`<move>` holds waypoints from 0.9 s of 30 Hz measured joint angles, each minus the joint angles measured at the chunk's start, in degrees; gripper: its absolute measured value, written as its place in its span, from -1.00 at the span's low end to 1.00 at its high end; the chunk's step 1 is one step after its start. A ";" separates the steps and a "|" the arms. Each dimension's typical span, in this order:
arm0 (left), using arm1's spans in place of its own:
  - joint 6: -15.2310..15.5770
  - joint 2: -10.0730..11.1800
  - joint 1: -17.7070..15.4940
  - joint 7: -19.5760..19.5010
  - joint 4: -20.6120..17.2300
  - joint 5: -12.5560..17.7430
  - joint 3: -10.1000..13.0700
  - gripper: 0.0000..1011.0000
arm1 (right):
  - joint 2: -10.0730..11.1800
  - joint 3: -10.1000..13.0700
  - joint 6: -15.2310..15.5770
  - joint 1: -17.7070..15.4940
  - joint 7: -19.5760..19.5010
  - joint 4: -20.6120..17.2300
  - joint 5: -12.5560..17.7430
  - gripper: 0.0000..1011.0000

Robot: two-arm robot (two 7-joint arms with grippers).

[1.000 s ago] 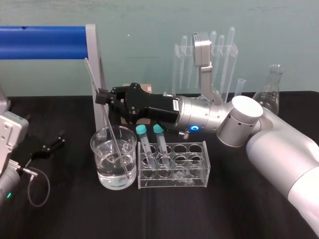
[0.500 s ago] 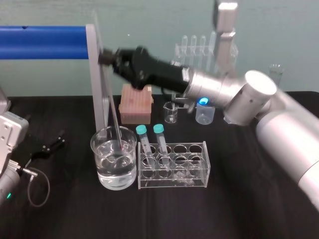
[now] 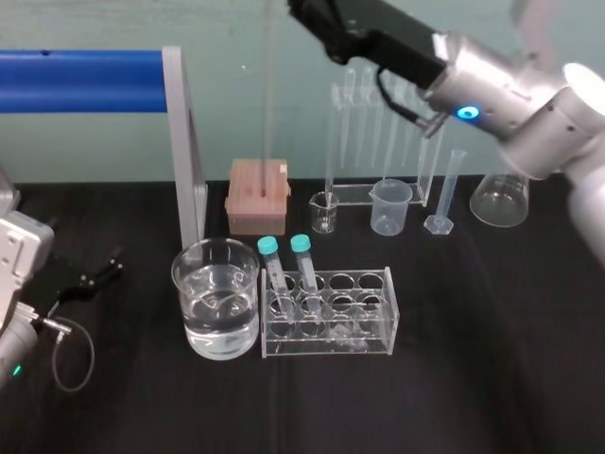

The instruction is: Hold the thermometer with one hand and immerse one end into the beaker, then reinsert it into the test tube rack.

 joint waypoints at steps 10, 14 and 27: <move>0.00 0.00 0.00 0.00 0.00 0.00 0.00 0.99 | 7.91 0.53 -0.30 -6.53 -6.05 -7.60 -1.34 -0.89; 0.00 0.00 0.00 0.00 0.00 0.00 0.00 0.99 | 9.79 0.54 -0.94 -9.44 -7.93 -9.66 -1.78 -0.89; 0.00 0.00 0.00 0.00 0.00 0.00 0.00 0.99 | 10.51 0.18 -4.08 -16.06 -12.21 -9.44 -4.95 -0.89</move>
